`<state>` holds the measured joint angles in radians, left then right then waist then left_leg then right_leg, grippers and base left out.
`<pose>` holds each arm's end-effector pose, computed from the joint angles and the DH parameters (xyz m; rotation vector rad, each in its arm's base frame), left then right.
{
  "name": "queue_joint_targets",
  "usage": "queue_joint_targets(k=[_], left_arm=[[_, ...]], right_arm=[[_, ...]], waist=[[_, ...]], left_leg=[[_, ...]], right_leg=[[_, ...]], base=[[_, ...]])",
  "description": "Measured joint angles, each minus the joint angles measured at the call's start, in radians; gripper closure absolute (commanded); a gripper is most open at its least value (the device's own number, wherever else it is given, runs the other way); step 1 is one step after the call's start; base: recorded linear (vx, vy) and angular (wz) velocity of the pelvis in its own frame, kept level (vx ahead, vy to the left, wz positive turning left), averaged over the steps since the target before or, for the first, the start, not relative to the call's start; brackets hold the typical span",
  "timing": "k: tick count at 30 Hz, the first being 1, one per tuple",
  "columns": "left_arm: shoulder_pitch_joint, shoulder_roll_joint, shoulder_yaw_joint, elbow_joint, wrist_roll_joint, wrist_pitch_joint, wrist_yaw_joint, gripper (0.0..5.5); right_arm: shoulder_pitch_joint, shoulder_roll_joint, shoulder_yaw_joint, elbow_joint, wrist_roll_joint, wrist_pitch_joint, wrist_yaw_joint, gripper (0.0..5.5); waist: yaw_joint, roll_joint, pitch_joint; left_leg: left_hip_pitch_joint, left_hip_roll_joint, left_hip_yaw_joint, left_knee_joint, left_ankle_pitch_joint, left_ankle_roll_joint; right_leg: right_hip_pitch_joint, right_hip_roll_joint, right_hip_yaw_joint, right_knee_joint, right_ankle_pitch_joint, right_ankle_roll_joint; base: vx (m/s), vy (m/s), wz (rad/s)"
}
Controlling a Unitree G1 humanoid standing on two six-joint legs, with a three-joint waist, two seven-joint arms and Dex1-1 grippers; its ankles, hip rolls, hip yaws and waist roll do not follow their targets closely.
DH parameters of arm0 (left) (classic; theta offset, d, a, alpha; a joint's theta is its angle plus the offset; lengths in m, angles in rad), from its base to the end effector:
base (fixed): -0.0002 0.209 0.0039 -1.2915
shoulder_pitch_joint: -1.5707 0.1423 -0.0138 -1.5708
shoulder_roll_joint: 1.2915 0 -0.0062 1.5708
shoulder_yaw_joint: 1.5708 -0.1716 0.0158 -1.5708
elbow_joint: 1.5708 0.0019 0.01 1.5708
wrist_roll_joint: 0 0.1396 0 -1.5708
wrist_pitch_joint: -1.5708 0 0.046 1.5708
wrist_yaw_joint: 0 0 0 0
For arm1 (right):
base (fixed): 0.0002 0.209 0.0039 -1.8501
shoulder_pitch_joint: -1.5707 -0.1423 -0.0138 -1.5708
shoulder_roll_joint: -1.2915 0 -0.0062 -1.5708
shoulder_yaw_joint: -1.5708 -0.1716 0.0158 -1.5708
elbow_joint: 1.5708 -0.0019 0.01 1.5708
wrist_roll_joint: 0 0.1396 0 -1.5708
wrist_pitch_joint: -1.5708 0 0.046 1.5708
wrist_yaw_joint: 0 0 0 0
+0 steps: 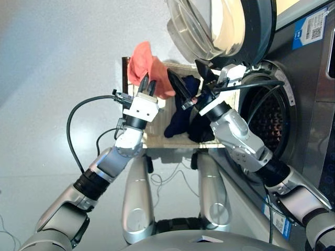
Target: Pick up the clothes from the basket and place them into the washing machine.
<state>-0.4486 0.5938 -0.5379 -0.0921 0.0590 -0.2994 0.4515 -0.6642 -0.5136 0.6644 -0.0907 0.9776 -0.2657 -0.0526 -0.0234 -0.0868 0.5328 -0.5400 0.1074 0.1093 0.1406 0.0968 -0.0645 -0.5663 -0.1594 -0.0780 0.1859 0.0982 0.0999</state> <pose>0.2388 0.1214 0.1458 0.4736 -0.7839 -0.2203 0.2520 -0.0856 0.1811 0.3657 -0.4171 0.7601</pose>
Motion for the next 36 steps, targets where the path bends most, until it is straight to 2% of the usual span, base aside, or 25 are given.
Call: queue_joint_targets(k=[5,9,12,17,24,30,36], left_arm=[[-0.011,0.005,-0.002,-0.041,-0.001,-0.022,0.006,5.50],[-0.029,0.006,-0.003,-0.058,-0.005,-0.029,0.023,5.50],[-0.034,0.005,-0.003,-0.090,-0.010,-0.049,0.025,5.50],[-0.043,0.003,0.005,-0.120,-0.021,-0.066,0.025,5.50],[-0.055,-0.011,0.019,-0.131,-0.035,-0.067,-0.001,5.50],[-0.071,-0.054,0.032,-0.159,-0.068,-0.067,-0.047,5.50],[-0.078,-0.075,0.032,-0.159,-0.093,-0.067,-0.088,5.50]], right_arm=[[-0.019,-0.009,0.000,0.053,-0.088,0.002,-0.021,0.00],[-0.052,-0.026,-0.004,0.102,-0.339,0.022,-0.054,0.00],[-0.078,-0.045,-0.005,0.145,-0.552,0.044,-0.071,0.00],[-0.091,-0.048,-0.008,0.216,-0.796,0.092,-0.088,0.00],[-0.097,-0.046,-0.010,0.268,-1.068,0.132,-0.087,0.00],[-0.118,-0.031,-0.010,0.312,-1.177,0.138,-0.061,0.00],[-0.126,-0.008,-0.010,0.330,-1.201,0.153,-0.023,0.00]], waist=[[0.001,0.001,0.000],[0.000,0.005,0.001],[0.001,0.006,0.001],[0.000,0.007,0.001],[0.001,0.012,0.001],[0.002,0.040,0.001],[0.001,0.045,0.001]], left_leg=[[0.011,-0.005,-0.001,0.000,0.001,0.002],[0.012,-0.006,-0.002,0.000,0.003,0.004],[0.012,-0.007,-0.003,0.000,0.004,0.005],[0.011,-0.007,-0.003,-0.001,0.004,0.005],[0.010,-0.008,-0.005,-0.001,0.004,0.005],[0.007,-0.008,-0.014,0.000,0.004,0.005],[0.007,-0.008,-0.014,0.000,0.004,0.005]], right_leg=[[0.012,-0.004,-0.001,-0.001,0.001,0.002],[0.020,-0.004,-0.002,-0.012,0.009,0.004],[0.021,-0.005,-0.002,-0.013,0.010,0.005],[0.021,-0.006,-0.002,-0.014,0.010,0.005],[0.021,-0.006,-0.002,-0.014,0.010,0.005],[0.021,-0.006,-0.004,-0.014,0.010,0.005],[0.020,-0.006,-0.004,-0.014,0.010,0.005]], base=[[0.000,0.000,0.000],[0.000,0.000,0.000],[0.000,0.000,0.000],[0.000,0.000,0.000],[0.000,0.000,0.000],[0.000,0.000,0.000],[0.000,0.000,0.000]])
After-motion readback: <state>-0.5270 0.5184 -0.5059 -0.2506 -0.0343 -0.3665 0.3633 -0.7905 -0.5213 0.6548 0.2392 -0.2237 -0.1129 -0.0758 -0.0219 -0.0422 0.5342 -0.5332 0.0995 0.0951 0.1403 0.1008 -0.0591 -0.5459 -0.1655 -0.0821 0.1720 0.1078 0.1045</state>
